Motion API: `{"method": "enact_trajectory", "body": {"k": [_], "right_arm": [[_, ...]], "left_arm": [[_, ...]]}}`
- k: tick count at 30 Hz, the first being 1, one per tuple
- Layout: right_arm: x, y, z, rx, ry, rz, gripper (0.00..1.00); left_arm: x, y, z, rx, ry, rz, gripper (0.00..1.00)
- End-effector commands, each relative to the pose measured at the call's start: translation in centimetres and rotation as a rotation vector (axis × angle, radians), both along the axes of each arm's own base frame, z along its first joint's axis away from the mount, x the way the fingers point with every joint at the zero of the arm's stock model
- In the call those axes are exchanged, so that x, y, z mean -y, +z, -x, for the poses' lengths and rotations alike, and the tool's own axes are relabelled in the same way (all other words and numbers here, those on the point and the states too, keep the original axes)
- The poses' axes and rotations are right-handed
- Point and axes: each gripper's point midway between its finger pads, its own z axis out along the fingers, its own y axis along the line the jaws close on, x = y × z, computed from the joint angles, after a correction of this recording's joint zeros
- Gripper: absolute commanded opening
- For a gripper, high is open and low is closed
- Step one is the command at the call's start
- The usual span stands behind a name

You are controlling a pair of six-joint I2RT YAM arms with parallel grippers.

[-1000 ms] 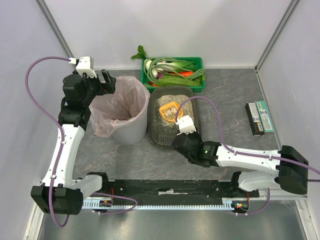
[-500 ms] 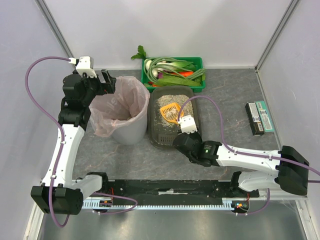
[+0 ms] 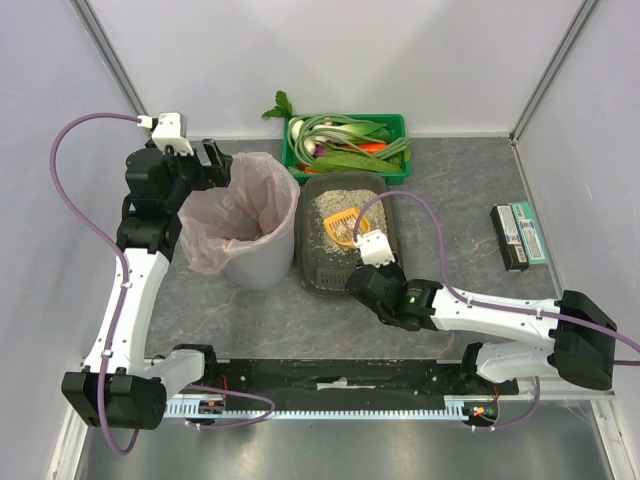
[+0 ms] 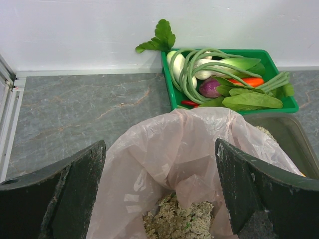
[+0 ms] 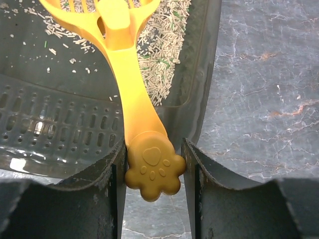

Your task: Clean the litter box

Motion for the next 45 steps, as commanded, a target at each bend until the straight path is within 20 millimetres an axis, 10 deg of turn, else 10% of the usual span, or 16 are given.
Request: {"method": "enact_trajectory", "body": {"k": [1,5,9,12,19,31,45], "right_arm": [[-2.6,2.0,-0.3,0.003,0.075,-0.091,0.00],[1.9,2.7,-1.1,0.090,-0.126,0.024,0.00],[-1.5,2.1,-0.2,-0.002,0.066,-0.074,0.00],[2.5,5.0,-1.2,0.103,-0.104,0.053,0.00],[3.1,14.2,-1.9,0.236,-0.054,0.032,0.00],[-4.1,25.2,-1.7,0.354,0.316,-0.157,0.00],[-9.7,24.1,-2.8,0.412,0.338,0.187,0.00]], "left_arm": [[0.1,0.9,-0.1,0.034,-0.002,0.019,0.96],[0.1,0.9,-0.1,0.033,-0.004,0.017,0.96],[0.2,1.0,-0.1,0.037,-0.007,0.021,0.96],[0.2,0.7,-0.2,0.029,-0.007,0.019,0.96],[0.0,0.9,-0.1,0.033,0.002,0.015,0.96],[0.0,0.7,-0.3,0.018,0.005,0.029,0.96],[-0.4,1.9,0.4,0.074,0.027,0.034,0.96]]}}
